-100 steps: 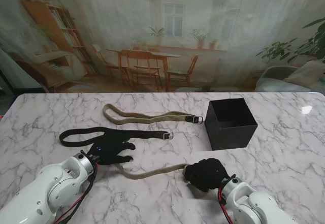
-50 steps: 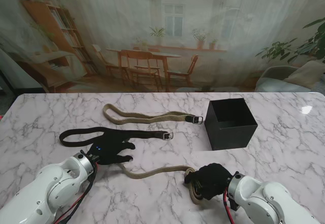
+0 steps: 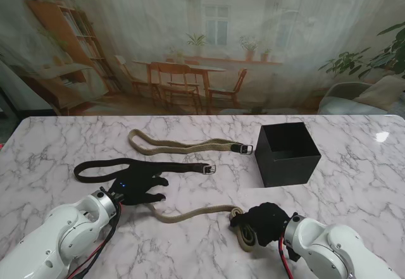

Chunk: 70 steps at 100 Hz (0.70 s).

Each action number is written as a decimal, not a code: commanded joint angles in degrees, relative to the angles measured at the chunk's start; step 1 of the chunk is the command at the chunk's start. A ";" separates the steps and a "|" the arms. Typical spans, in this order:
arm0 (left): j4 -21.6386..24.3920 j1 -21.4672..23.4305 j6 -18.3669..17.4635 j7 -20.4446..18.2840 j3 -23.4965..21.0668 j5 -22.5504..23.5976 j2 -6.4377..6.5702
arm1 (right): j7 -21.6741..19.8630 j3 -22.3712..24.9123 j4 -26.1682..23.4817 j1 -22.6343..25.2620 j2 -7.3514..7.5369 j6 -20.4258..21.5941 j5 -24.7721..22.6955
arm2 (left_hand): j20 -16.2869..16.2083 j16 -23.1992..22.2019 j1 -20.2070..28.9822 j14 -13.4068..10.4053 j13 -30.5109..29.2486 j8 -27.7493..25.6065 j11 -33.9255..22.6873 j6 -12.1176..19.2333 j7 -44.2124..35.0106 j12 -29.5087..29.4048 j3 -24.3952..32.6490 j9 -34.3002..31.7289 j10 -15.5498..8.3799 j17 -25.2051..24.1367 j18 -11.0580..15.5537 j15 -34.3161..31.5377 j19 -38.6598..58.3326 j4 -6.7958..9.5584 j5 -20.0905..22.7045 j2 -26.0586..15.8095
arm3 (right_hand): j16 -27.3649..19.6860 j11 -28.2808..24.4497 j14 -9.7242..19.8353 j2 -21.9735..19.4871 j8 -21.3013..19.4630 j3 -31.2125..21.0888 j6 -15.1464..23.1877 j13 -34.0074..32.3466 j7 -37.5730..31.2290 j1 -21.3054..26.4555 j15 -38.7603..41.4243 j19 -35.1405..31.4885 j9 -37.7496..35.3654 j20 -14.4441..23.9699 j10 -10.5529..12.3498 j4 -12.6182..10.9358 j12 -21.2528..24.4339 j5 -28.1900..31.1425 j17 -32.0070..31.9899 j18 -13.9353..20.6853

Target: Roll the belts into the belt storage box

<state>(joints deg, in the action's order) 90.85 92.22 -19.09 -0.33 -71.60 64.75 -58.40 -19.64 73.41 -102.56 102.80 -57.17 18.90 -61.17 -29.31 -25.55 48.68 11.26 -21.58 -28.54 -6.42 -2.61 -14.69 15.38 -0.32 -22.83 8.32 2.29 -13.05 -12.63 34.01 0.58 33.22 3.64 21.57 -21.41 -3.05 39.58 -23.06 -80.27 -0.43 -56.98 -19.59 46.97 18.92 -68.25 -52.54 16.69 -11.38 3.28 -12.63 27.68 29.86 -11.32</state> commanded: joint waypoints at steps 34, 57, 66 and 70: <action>-0.30 -0.06 -0.17 -0.65 0.17 0.14 -0.01 | 5.42 -2.33 3.51 -0.72 0.02 -0.58 -4.82 | 0.92 -1.12 1.68 0.55 -0.14 -0.11 0.88 -1.05 -0.74 0.65 -0.92 2.44 0.96 -1.17 -1.55 0.39 -1.60 -1.11 1.13 -2.15 | 9.39 -5.06 0.22 -5.18 -6.61 22.88 6.67 0.40 -24.48 -16.57 6.34 0.50 9.39 16.81 5.09 8.08 -10.43 7.74 -3.52 -3.89; -0.43 -0.17 -0.17 -0.50 0.31 0.13 -0.02 | 8.58 -3.20 4.79 -1.02 -0.23 -1.05 -4.53 | 0.96 -1.12 1.65 0.52 -0.09 -0.12 0.87 -1.11 -0.76 0.66 -0.93 2.51 0.96 -1.28 -1.61 0.38 -1.68 -1.11 1.13 -2.12 | 2.75 2.13 -4.22 -2.31 0.99 24.60 10.42 12.81 -40.22 -18.27 -0.37 4.53 19.92 16.47 -2.63 10.24 -2.52 15.80 -8.23 -10.39; -0.46 -0.20 -0.17 -0.50 0.35 0.08 -0.03 | 9.09 -3.49 5.09 -1.15 -0.32 -1.22 -3.86 | 0.97 -1.11 1.64 0.51 -0.09 -0.12 0.86 -1.10 -0.77 0.67 -0.92 2.49 0.91 -1.35 -1.62 0.38 -1.72 -1.12 1.15 -2.15 | -0.57 4.74 -6.24 -1.80 3.50 24.04 9.53 15.28 -41.74 -18.23 -3.75 7.16 22.48 14.91 -5.64 10.36 0.85 19.34 -9.48 -12.63; -0.48 -0.23 -0.18 -0.49 0.38 0.05 -0.03 | 9.29 -3.64 5.24 -1.23 -0.35 -1.36 -3.66 | 0.98 -1.12 1.67 0.56 -0.13 -0.12 0.86 -1.14 -0.78 0.67 -0.91 2.51 0.93 -1.36 -1.62 0.36 -1.73 -1.11 1.17 -2.13 | -2.15 5.67 -7.17 -1.76 4.04 23.48 9.36 15.94 -42.23 -17.79 -5.20 8.59 22.50 13.83 -6.30 10.31 1.62 20.12 -10.00 -13.98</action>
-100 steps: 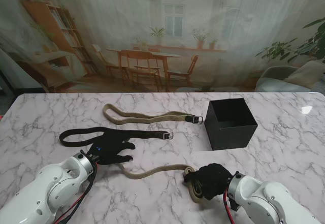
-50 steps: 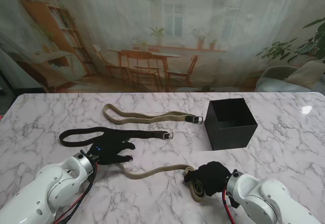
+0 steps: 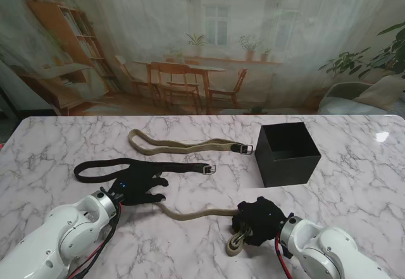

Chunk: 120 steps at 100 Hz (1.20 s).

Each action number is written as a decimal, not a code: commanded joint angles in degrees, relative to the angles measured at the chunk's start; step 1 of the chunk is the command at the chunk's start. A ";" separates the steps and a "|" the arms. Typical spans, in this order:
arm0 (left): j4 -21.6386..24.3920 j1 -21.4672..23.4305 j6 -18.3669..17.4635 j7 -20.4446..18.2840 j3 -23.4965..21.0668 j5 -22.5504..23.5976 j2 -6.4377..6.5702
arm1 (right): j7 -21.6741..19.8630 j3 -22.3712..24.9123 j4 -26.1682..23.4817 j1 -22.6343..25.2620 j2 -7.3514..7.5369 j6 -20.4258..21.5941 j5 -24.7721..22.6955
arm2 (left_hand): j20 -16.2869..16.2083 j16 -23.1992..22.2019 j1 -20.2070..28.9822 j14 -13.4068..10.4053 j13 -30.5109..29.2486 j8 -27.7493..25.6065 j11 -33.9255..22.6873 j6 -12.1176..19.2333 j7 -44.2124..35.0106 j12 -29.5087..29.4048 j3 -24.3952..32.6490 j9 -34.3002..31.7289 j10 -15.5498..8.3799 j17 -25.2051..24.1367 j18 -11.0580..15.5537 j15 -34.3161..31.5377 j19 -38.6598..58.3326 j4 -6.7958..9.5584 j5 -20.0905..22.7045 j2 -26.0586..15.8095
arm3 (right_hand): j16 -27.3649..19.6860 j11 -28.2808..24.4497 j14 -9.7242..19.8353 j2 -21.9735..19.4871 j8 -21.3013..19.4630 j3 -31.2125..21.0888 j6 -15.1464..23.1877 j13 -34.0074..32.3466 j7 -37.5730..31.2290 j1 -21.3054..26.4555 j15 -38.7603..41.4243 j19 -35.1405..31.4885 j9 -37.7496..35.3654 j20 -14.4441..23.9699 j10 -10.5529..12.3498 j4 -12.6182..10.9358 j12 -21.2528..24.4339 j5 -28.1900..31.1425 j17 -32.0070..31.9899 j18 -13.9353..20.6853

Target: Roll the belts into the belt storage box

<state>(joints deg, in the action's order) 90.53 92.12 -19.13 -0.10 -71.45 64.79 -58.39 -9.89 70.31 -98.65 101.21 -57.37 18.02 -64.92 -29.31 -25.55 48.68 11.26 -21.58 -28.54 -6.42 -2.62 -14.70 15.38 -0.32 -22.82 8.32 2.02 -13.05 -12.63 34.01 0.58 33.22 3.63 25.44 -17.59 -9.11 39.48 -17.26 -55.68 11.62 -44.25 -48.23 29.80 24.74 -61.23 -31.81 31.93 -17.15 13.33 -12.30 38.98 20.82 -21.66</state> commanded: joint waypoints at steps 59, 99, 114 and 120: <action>-0.35 -0.34 -0.20 -0.78 0.46 -0.12 -0.03 | 10.69 -3.53 5.48 -1.09 -1.15 -3.28 0.53 | 1.00 -1.11 1.56 0.50 -0.14 -0.12 0.85 -1.15 -0.79 0.66 -0.94 2.49 0.86 -1.14 -1.66 0.38 -1.84 -1.12 1.15 -2.15 | 7.26 -14.03 6.31 -6.49 1.62 -0.54 -7.86 -27.68 -5.05 7.27 9.23 -9.89 -41.96 0.13 17.70 0.56 -13.99 -2.30 11.41 3.16; -0.50 -0.44 -0.22 -0.68 0.53 -0.14 -0.03 | 16.10 -5.38 8.02 -2.48 -1.45 -3.50 0.03 | 1.00 -1.13 1.58 0.59 -0.14 -0.12 0.84 -1.16 -0.81 0.67 -0.95 2.52 0.93 -1.14 -1.71 0.37 -1.89 -1.12 1.19 -2.09 | 8.51 -19.45 2.51 -13.93 4.61 -2.15 14.35 -30.85 11.05 10.29 26.59 -14.91 -50.60 -1.59 15.24 -7.54 -14.53 -22.42 18.70 0.04; -0.50 -0.40 -0.22 -0.56 0.48 -0.09 -0.04 | 15.76 -5.11 7.92 -2.36 -1.53 -2.96 0.92 | 1.00 -1.14 1.71 0.52 -0.17 -0.11 0.84 -1.16 -0.78 0.67 -0.86 2.52 0.91 -1.14 -1.65 0.35 -1.90 -1.10 1.12 -2.13 | 7.10 -20.04 0.86 -17.65 4.35 -1.58 16.24 -30.66 10.95 13.49 27.44 -14.98 -49.41 -2.17 13.54 -7.24 -15.37 -13.17 18.66 -2.59; -0.60 -0.45 -0.29 -0.40 0.52 -0.12 -0.05 | 15.82 -5.11 8.05 -2.40 -1.57 -2.86 1.10 | 1.00 -1.15 1.71 0.55 -0.17 -0.10 0.83 -1.13 -0.76 0.67 -0.89 2.51 0.84 -1.17 -1.66 0.34 -1.92 -1.11 1.07 -2.13 | 7.14 -20.28 0.61 -18.30 4.13 -1.78 16.18 -30.72 10.97 13.94 28.01 -15.22 -49.26 -2.11 13.16 -7.29 -15.56 -13.33 19.04 -3.01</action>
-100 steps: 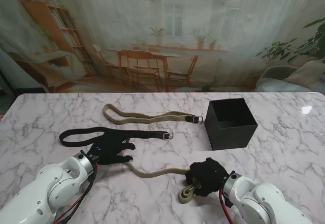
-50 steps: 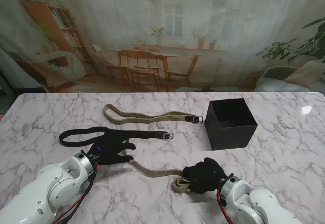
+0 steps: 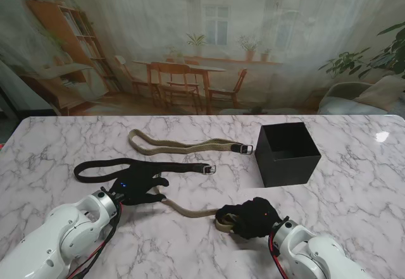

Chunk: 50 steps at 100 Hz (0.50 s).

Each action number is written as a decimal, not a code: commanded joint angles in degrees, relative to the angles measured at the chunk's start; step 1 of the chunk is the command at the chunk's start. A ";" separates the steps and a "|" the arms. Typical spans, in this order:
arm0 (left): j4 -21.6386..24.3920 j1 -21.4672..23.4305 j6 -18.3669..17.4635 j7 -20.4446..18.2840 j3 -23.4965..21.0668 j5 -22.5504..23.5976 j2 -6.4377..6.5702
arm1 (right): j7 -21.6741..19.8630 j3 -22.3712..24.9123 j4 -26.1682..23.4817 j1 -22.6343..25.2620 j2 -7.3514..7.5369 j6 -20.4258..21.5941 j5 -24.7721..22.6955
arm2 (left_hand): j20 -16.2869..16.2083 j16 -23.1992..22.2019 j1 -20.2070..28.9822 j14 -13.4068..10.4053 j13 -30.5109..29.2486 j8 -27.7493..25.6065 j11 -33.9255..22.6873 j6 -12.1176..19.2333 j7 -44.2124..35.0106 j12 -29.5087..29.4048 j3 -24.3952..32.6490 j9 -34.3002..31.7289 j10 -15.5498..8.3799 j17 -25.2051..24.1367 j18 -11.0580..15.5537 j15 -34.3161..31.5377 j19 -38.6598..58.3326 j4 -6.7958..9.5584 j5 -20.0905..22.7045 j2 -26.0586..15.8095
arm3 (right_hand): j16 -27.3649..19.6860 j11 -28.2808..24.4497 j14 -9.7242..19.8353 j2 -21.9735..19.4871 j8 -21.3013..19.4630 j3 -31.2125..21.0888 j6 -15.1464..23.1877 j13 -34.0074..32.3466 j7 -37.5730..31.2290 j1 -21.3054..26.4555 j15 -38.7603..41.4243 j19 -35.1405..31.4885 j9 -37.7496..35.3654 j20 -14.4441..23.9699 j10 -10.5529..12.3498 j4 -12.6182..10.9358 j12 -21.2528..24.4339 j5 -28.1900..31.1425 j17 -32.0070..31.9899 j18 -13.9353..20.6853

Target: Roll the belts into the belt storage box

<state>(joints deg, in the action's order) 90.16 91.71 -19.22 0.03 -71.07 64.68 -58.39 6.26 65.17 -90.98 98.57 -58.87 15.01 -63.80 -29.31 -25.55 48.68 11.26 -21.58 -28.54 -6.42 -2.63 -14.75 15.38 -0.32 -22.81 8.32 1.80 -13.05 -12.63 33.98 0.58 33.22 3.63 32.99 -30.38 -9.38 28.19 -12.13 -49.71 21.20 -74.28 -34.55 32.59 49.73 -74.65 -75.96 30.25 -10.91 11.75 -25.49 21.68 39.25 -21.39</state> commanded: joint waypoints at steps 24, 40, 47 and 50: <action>-0.29 -0.05 -0.31 -0.42 0.13 0.06 -0.04 | -2.28 0.06 -0.15 0.66 -0.28 -1.90 1.94 | 1.00 -1.17 1.78 0.52 -0.23 -0.11 0.76 -1.10 -0.77 0.69 -0.90 2.36 0.87 -0.92 -1.64 0.32 -1.89 -1.11 1.18 -2.10 | -1.24 -6.27 -0.89 -6.68 -0.25 -9.98 -6.70 -0.44 -0.82 9.30 5.85 -3.21 -6.24 -1.47 6.06 -5.93 -0.48 -10.52 4.33 -4.20; -0.33 -0.05 -0.36 -0.33 0.11 0.07 -0.04 | -2.23 0.05 -0.29 0.92 -0.42 -3.26 2.38 | 1.02 -1.18 1.83 0.63 -0.24 -0.10 0.74 -1.19 -0.76 0.70 -0.88 2.35 0.93 -0.96 -1.71 0.31 -1.93 -1.10 1.12 -2.09 | -1.48 -7.77 -2.29 -8.57 0.25 -8.52 4.04 -0.40 -2.66 11.61 7.35 -4.13 -4.59 -2.70 4.35 -5.96 0.22 -7.40 5.98 -6.46; -0.34 -0.08 -0.33 -0.39 0.15 0.01 -0.05 | -2.51 0.18 -0.40 0.97 -0.37 -2.96 2.36 | 1.03 -1.18 1.77 0.51 -0.27 -0.09 0.76 -1.12 -0.74 0.69 -0.91 2.42 0.86 -1.00 -1.74 0.30 -1.95 -1.10 1.07 -2.15 | -1.51 -9.10 -2.60 -10.39 -0.41 -7.24 6.57 -0.35 -3.51 13.45 8.37 -4.28 -3.53 -3.53 3.28 -5.74 -0.18 3.45 6.17 -7.61; -0.34 -0.10 -0.33 -0.41 0.19 0.00 -0.04 | -3.47 0.42 -0.71 1.11 -0.32 -2.78 2.57 | 1.03 -1.19 1.80 0.49 -0.31 -0.10 0.74 -1.10 -0.76 0.70 -0.90 2.36 0.89 -0.96 -1.73 0.28 -1.94 -1.10 1.12 -2.12 | -1.84 -9.37 -2.75 -11.10 -1.87 -6.54 7.85 -0.33 -5.91 14.09 7.95 -4.03 -3.11 -3.70 2.98 -5.78 -0.36 8.00 5.63 -7.97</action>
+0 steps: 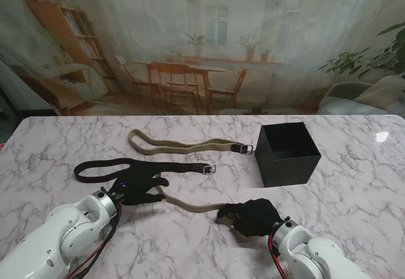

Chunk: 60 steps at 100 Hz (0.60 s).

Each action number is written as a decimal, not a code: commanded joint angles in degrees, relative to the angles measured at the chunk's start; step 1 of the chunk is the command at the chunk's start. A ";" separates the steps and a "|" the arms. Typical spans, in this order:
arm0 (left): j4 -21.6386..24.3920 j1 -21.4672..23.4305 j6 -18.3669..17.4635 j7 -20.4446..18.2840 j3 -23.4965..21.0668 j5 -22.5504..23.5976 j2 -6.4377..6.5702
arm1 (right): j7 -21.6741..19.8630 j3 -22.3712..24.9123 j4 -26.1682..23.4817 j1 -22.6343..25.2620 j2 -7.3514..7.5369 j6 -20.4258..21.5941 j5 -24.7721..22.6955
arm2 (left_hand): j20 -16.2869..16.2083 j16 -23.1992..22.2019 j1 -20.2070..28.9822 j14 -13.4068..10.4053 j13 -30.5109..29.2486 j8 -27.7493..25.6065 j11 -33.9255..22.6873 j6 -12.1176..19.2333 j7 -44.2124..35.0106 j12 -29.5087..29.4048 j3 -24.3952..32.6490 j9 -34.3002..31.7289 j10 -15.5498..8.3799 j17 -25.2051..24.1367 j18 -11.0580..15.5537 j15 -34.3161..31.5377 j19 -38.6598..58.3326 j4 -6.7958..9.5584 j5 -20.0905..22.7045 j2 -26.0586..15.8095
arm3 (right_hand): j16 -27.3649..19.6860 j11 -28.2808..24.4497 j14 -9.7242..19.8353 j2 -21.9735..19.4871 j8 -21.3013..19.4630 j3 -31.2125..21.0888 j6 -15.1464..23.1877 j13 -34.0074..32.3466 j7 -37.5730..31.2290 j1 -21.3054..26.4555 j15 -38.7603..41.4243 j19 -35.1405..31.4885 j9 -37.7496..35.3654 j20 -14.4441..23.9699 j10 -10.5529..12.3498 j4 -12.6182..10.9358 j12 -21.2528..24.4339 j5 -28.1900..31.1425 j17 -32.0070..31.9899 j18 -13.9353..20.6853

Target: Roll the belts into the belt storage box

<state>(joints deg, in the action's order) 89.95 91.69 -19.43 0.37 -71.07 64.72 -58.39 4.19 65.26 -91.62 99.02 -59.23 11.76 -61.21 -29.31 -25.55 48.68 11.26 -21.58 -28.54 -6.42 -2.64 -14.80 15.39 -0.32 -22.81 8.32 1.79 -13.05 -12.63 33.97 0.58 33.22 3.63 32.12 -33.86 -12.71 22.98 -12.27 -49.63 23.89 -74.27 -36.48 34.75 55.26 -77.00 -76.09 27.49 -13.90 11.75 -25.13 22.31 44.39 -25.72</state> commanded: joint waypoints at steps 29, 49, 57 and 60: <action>-0.26 -0.24 -0.15 -0.79 0.34 -0.04 -0.03 | -1.48 1.24 -0.40 1.17 -0.12 1.92 1.55 | 1.04 -1.20 1.73 0.52 -0.29 -0.11 0.72 -1.14 -0.76 0.70 -0.94 2.41 0.82 -1.03 -1.76 0.28 -1.94 -1.11 1.15 -2.11 | -5.65 3.84 4.05 4.49 5.84 -8.32 -23.89 -0.15 -18.36 0.85 -14.42 0.09 -2.76 0.17 10.91 2.11 4.28 22.12 -3.56 1.72; -0.34 -0.35 -0.15 -0.85 0.45 -0.08 -0.02 | -13.60 4.55 -5.87 3.16 0.90 4.59 3.15 | 1.06 -1.20 1.72 0.51 -0.26 -0.10 0.71 -1.07 -0.76 0.69 -0.92 2.39 0.87 -1.07 -1.76 0.30 -1.99 -1.11 1.13 -2.15 | -5.31 12.56 5.08 1.86 -7.43 -10.70 -32.02 6.67 4.38 -9.86 -28.75 4.16 7.81 1.93 9.50 -7.71 8.38 16.17 -11.02 6.39; -0.38 -0.37 -0.17 -0.81 0.45 -0.07 -0.02 | -19.26 5.75 -8.17 3.67 1.42 5.24 4.40 | 1.08 -1.19 1.73 0.50 -0.24 -0.09 0.74 -1.12 -0.75 0.68 -0.91 2.43 0.92 -1.11 -1.73 0.32 -2.01 -1.11 1.11 -2.15 | -5.90 13.96 5.56 3.75 -7.43 -13.87 -33.22 9.12 6.94 -9.90 -31.11 5.83 11.09 1.64 9.26 -8.36 9.41 12.97 -12.84 7.81; -0.38 -0.36 -0.16 -0.80 0.44 -0.07 -0.02 | -20.68 6.08 -8.71 3.76 1.58 5.41 4.78 | 1.09 -1.18 1.71 0.54 -0.20 -0.09 0.73 -1.14 -0.75 0.68 -0.92 2.41 0.93 -1.11 -1.74 0.34 -2.03 -1.11 1.11 -2.15 | -6.22 14.69 5.58 5.99 -7.59 -16.59 -33.82 10.31 8.20 -10.41 -32.25 6.72 12.82 1.49 8.85 -9.03 10.13 11.31 -13.55 8.37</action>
<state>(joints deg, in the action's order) 89.75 91.43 -19.46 0.31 -70.80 64.68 -58.38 -17.10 71.09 -100.32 101.94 -58.41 16.79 -56.20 -29.30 -25.56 48.68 11.26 -21.58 -28.54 -6.42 -2.65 -14.90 15.39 -0.32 -22.80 8.32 1.76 -13.05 -12.63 33.90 0.58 33.22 3.63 27.22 -24.77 -10.62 25.69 -17.83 -61.16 1.47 -66.49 -26.63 25.80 27.11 -71.41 -68.02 28.60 -12.47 4.80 -17.61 34.73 32.37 -18.87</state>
